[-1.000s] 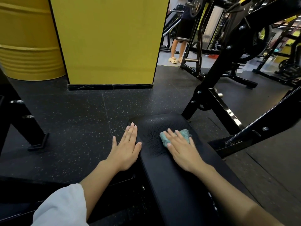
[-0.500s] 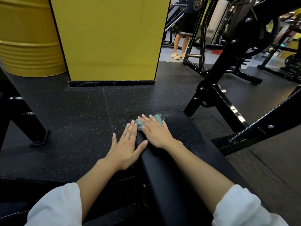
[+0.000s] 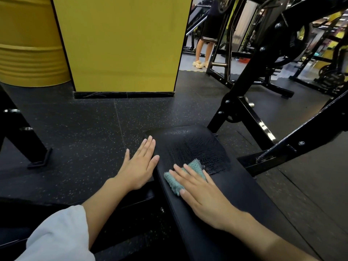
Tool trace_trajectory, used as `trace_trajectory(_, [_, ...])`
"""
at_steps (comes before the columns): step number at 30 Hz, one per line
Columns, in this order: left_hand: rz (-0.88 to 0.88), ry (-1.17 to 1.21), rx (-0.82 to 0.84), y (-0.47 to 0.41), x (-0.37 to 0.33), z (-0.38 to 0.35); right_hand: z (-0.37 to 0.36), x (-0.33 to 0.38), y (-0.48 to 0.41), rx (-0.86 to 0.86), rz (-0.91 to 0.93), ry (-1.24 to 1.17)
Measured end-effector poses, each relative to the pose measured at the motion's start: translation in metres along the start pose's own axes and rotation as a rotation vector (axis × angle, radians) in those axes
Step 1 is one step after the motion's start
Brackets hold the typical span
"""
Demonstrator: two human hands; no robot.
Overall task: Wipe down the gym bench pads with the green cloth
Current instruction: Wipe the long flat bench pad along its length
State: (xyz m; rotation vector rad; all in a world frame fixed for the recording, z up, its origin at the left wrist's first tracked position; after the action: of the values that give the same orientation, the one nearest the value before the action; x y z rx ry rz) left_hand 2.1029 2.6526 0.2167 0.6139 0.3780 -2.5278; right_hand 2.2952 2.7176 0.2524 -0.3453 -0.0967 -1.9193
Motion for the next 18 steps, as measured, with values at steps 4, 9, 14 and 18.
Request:
trace_trajectory(4, [0.01,0.073,0.014,-0.001,0.002,0.0,0.001,0.004,-0.006,0.009,-0.019,-0.026])
trace_trajectory(9, [0.022,0.085,0.027,-0.002,0.004,0.003,-0.008,0.006,-0.059,-0.018,-0.049,-0.021])
trace_trajectory(14, [0.053,0.061,0.01,0.002,-0.003,0.006,-0.012,0.005,-0.075,-0.031,-0.069,-0.02])
trace_trajectory(18, [0.079,0.011,-0.015,0.002,-0.009,0.007,-0.008,0.008,-0.049,-0.04,-0.064,-0.016])
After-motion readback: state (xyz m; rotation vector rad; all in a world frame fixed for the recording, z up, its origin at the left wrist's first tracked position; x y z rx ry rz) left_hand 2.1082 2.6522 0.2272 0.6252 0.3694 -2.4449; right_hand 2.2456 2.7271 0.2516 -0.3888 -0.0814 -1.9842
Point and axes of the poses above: each hand's wrist, its own y-axis away from the middle knuckle, its own z-axis out of the back of the hand, x = y × z, the point moved 4 cm from there along -y, towards the middle knuckle, and after that the axes turned 12 degrees about -x, right-handed, at the moved point
